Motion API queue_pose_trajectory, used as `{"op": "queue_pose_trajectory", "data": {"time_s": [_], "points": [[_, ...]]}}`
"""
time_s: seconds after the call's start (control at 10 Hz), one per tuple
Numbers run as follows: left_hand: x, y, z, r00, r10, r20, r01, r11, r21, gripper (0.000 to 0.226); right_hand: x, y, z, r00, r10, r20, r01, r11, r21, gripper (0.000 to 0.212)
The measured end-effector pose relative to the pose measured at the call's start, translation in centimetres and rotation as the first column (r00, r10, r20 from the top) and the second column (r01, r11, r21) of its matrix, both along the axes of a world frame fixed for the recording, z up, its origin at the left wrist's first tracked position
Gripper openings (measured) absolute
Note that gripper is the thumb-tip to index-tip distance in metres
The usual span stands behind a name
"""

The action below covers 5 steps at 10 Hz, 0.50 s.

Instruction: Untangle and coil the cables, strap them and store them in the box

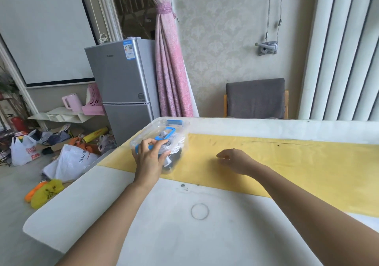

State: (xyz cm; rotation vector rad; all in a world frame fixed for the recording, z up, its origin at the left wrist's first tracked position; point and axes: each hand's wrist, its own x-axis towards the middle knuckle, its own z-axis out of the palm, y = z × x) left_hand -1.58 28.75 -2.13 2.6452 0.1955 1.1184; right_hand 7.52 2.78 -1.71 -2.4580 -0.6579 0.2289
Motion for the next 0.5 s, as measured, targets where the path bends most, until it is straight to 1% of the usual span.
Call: {"op": "queue_pose_trajectory", "data": {"time_s": [0.1, 0.2, 0.3, 0.4, 0.5], "points": [[0.3, -0.2, -0.1, 0.999, 0.034, -0.021, -0.035, 0.998, -0.053, 0.031, -0.7, -1.0, 0.0, 1.000, -0.001, 0.031, 0.001, 1.000, -0.020, 0.031], [0.3, -1.4, 0.3, 1.000, 0.008, -0.014, -0.010, 0.989, -0.147, 0.034, -1.6, -2.2, 0.6, 0.999, 0.022, 0.048, -0.017, 0.995, -0.099, 0.033], [-0.2, -2.3, 1.3, 0.992, 0.043, -0.115, -0.064, 0.982, -0.177, 0.037, -2.4, -3.1, 1.2, 0.999, 0.030, 0.027, -0.025, 0.988, -0.150, 0.037], [0.0, -3.6, 4.1, 0.886, 0.245, -0.393, -0.258, 0.966, 0.021, 0.045, -3.2, -5.3, 2.8, 0.999, 0.030, 0.011, -0.027, 0.977, -0.210, 0.039], [0.5, -4.8, 5.7, 0.859, 0.198, -0.472, -0.208, 0.978, 0.032, 0.045, -3.5, -7.4, 4.0, 0.999, 0.021, 0.035, -0.013, 0.972, -0.233, 0.037]]}}
